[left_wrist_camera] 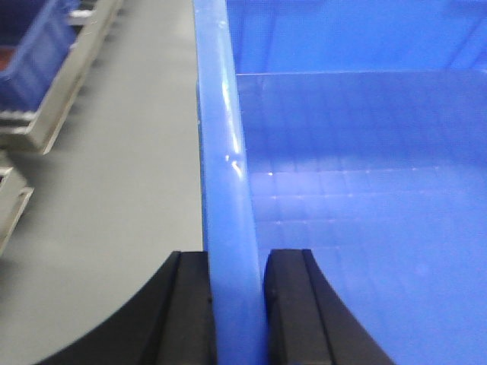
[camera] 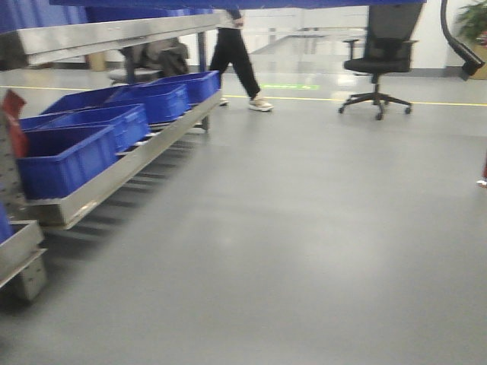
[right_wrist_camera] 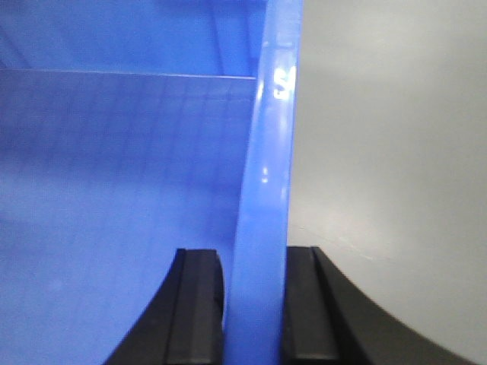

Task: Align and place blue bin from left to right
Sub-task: 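Turn the base away from the shelf carrying the blue bin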

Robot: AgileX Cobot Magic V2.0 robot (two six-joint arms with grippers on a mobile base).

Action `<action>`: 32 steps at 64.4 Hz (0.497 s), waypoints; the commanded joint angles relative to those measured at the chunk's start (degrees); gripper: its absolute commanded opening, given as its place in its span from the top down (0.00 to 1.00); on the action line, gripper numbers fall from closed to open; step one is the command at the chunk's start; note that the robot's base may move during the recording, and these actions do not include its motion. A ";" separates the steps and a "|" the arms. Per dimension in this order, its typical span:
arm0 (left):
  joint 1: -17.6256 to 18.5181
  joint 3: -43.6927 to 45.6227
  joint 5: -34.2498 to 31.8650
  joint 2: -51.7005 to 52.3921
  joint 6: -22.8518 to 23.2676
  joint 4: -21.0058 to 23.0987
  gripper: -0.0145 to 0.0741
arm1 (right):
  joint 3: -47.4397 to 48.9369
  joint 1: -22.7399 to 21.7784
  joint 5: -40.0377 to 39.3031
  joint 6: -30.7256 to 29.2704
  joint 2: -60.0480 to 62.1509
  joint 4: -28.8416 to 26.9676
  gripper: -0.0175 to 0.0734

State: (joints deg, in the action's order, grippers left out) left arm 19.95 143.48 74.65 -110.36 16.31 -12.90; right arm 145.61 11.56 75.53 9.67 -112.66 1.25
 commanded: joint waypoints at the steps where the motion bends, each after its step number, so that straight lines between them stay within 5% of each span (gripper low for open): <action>1: 0.77 1.00 -4.69 1.46 -0.61 1.81 0.85 | 1.19 0.21 -5.56 -1.19 1.61 -1.25 0.89; 32: 0.77 1.00 -4.69 1.46 -0.61 1.81 0.85 | 1.19 0.21 -5.56 -1.19 1.61 -1.25 0.89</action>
State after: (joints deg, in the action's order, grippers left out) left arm 19.95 143.48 74.65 -110.36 16.31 -12.86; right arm 145.61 11.56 75.53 9.67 -112.66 1.25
